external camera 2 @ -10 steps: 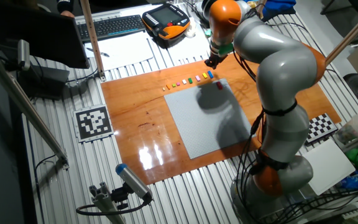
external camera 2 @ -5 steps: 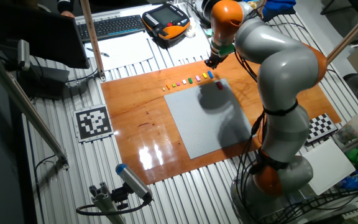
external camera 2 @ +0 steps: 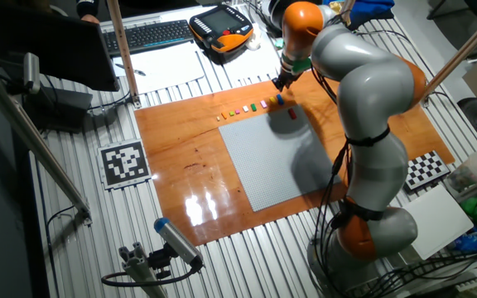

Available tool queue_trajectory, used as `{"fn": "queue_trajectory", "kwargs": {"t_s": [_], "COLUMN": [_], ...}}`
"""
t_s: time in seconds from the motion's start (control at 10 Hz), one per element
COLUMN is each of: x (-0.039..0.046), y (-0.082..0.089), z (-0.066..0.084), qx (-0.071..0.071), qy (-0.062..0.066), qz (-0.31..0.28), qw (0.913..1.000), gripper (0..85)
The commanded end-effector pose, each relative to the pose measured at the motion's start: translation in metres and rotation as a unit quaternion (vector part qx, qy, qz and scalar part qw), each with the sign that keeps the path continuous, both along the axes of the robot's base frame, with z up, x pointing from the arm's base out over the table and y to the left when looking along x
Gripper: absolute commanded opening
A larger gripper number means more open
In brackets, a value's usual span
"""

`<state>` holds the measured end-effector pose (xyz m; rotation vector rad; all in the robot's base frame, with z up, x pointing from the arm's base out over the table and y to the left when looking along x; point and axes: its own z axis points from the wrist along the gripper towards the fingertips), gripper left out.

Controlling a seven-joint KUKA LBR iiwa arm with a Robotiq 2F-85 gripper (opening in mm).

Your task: Stack small Lego blocks randomly, one at a time

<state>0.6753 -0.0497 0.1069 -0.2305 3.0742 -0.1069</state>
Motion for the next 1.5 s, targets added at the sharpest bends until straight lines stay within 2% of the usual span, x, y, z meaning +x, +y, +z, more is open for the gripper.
{"fn": "queue_trajectory", "kwargs": {"t_s": [0.0, 0.5, 1.1, 1.4], "x": [0.0027, 0.0063, 0.0062, 0.0058], "y": [-0.002, -0.010, -0.012, -0.013], "z": [-0.008, -0.037, -0.061, -0.066], "qx": [0.003, 0.013, 0.022, 0.023], "qy": [-0.002, -0.012, -0.018, -0.019], "qz": [0.000, 0.000, -0.025, -0.024], "qw": [1.0000, 0.9998, 0.9993, 0.9993], "gripper": [34.0, 34.0, 34.0, 34.0]}}
